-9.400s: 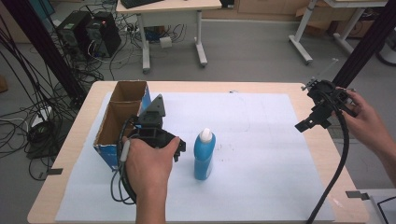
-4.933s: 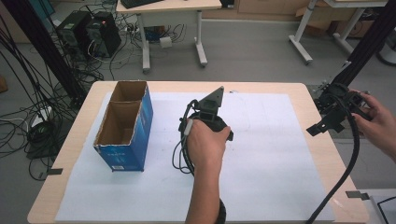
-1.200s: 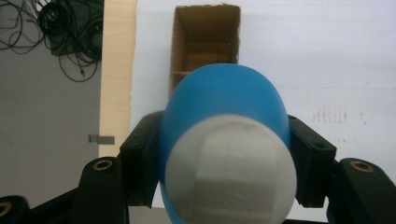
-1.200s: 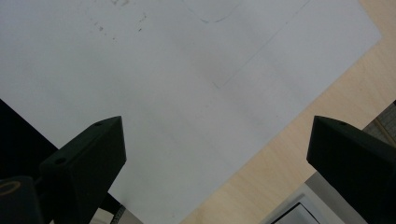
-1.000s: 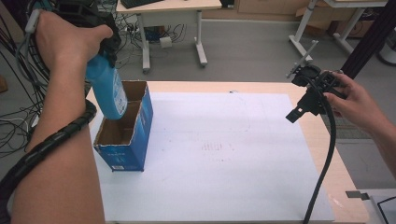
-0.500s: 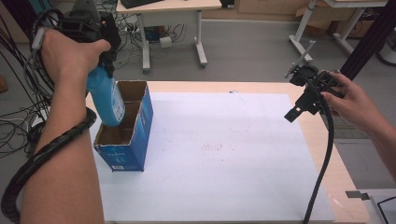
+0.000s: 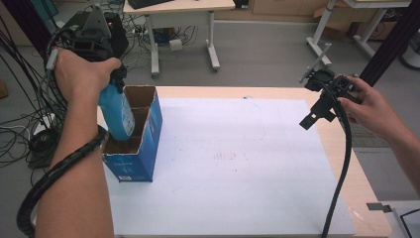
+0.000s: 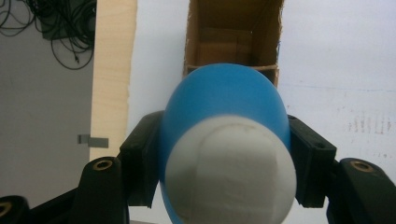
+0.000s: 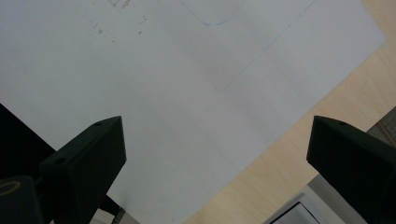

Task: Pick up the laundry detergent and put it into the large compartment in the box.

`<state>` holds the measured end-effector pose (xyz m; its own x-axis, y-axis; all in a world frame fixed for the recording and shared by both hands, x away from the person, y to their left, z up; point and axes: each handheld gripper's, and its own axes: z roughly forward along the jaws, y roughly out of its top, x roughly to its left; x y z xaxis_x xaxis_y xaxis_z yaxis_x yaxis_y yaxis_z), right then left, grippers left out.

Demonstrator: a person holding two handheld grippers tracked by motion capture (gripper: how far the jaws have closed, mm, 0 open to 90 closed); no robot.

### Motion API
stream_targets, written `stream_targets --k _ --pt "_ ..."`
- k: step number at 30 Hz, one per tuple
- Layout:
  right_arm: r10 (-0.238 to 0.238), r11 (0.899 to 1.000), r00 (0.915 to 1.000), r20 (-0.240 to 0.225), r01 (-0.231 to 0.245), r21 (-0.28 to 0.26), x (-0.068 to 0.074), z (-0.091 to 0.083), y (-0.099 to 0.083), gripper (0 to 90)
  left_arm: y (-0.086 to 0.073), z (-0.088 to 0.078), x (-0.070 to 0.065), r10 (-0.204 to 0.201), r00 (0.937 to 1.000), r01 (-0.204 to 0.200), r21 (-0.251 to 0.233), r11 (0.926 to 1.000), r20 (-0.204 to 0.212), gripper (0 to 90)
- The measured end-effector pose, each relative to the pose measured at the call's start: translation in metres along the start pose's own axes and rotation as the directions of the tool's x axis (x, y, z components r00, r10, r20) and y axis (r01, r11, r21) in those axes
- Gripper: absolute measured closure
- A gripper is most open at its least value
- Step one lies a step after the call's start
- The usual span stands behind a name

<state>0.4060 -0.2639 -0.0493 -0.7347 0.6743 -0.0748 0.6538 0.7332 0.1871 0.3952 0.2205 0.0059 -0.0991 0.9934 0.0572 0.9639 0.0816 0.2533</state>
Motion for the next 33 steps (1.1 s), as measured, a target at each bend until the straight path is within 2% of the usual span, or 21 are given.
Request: stream_targets --k 9,15,27,33 --pt "0.0 1.0 1.0 0.0 0.0 0.001 0.0 -0.001 0.002 4.5 0.0 0.027 0.002 0.004 1.0 -0.004 0.017 0.9999 0.004 38.2" --pt "0.0 1.0 1.0 -0.003 0.0 0.002 0.001 0.0 0.003 4.5 0.0 0.039 0.002 0.01 0.9999 -0.01 0.028 0.9996 0.012 38.3" --pt "-0.001 1.0 0.9998 -0.019 0.001 0.002 -0.001 0.0 0.0 4.5 -0.004 0.074 -0.009 0.03 0.9995 -0.03 0.057 0.9979 0.014 38.2" --pt "-0.007 1.0 0.9997 -0.025 0.007 0.01 0.0 0.004 0.002 4.5 -0.005 0.086 -0.012 0.03 0.9995 -0.03 0.068 0.9972 0.014 38.2"
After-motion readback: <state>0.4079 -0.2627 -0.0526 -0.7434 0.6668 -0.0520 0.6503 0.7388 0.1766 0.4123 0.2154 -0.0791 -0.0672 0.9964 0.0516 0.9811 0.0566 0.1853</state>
